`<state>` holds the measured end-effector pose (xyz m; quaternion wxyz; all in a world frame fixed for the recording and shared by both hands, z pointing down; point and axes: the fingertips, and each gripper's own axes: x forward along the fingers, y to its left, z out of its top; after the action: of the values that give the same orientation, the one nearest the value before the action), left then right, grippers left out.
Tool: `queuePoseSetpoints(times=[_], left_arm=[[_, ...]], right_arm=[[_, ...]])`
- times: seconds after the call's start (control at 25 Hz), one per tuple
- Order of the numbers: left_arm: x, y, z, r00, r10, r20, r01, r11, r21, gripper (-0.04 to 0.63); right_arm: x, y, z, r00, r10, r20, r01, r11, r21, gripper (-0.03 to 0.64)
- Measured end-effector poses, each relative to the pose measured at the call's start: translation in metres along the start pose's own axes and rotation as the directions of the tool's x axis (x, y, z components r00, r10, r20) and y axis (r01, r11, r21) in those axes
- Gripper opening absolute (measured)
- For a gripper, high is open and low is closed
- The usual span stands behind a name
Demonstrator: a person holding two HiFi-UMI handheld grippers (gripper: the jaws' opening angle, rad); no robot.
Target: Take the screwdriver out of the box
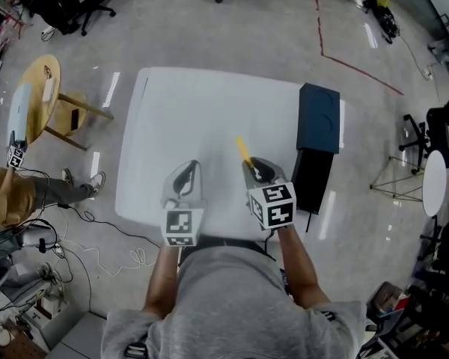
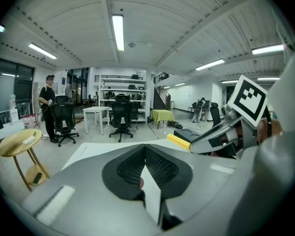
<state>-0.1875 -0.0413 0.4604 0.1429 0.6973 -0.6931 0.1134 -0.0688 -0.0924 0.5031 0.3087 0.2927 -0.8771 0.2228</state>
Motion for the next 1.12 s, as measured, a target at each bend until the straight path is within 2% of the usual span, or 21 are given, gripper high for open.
queuePoseSetpoints(times=[0.44, 1.12], left_arm=[[0.049, 0.049, -0.017, 0.998, 0.000, -0.068, -0.002, 1.000, -0.027, 0.012], [0.133, 0.096, -0.063, 0.985, -0.048, -0.168, 0.036, 0.997, -0.072, 0.012]], right_arm=[[0.074, 0.007, 0.028, 0.998, 0.045, -0.033, -0.045, 0.999, 0.021, 0.077], [0.187, -0.013, 0.032, 0.989, 0.073, -0.129, -0.067, 0.996, 0.055, 0.075]])
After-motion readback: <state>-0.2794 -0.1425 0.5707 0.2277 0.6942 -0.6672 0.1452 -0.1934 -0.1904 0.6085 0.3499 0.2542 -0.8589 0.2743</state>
